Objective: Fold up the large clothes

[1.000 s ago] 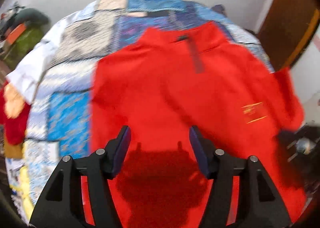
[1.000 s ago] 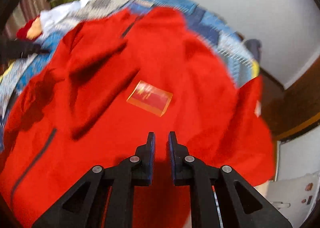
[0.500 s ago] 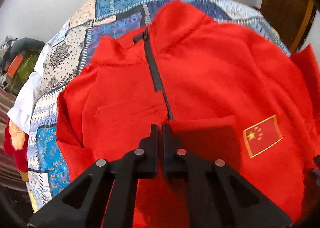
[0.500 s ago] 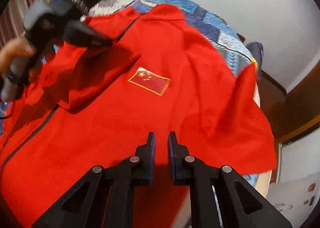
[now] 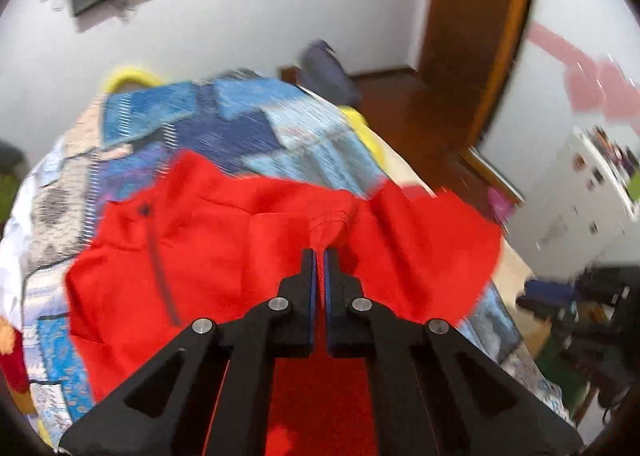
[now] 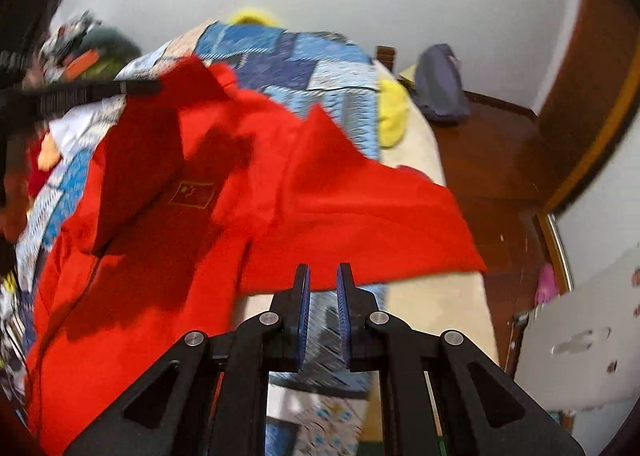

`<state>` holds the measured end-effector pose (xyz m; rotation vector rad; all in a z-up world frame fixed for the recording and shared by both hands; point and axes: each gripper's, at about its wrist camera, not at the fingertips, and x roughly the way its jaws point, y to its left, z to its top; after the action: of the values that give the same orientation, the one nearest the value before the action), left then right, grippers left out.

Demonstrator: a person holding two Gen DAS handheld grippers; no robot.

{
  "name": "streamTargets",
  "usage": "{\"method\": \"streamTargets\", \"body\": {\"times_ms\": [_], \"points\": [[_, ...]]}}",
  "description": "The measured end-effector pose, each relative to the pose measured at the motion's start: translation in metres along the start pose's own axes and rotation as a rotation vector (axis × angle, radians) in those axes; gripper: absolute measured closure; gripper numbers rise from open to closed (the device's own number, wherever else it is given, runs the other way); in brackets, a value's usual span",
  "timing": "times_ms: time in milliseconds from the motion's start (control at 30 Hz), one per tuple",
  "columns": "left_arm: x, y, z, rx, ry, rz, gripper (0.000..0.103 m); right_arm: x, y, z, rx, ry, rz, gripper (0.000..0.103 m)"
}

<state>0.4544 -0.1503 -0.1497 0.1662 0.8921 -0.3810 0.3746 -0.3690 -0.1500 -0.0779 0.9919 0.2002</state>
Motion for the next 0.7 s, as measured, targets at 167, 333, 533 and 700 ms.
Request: {"method": "streamTargets", "body": {"times_ms": [167,333,533,700], "points": [[0.046,-0.044,-0.038,0.072,0.152,-0.084,0.1,-0.012,-0.023,-0.01,0.048,0.01,-0.016,0.094],[0.051,-0.07,-0.069,0.118,0.201,-0.151,0.097,-0.016,-0.031,-0.019,0.047,0.029,-0.045,0.094],[0.013,-0.056,-0.07,0.122,0.173,-0.177,0.043,-0.019,-0.023,-0.005,0.059,0.01,-0.023,0.094],[-0.034,0.026,-0.065,0.023,0.055,-0.006,0.03,-0.021,0.012,0.028,0.003,-0.038,0.017,0.094]]}}
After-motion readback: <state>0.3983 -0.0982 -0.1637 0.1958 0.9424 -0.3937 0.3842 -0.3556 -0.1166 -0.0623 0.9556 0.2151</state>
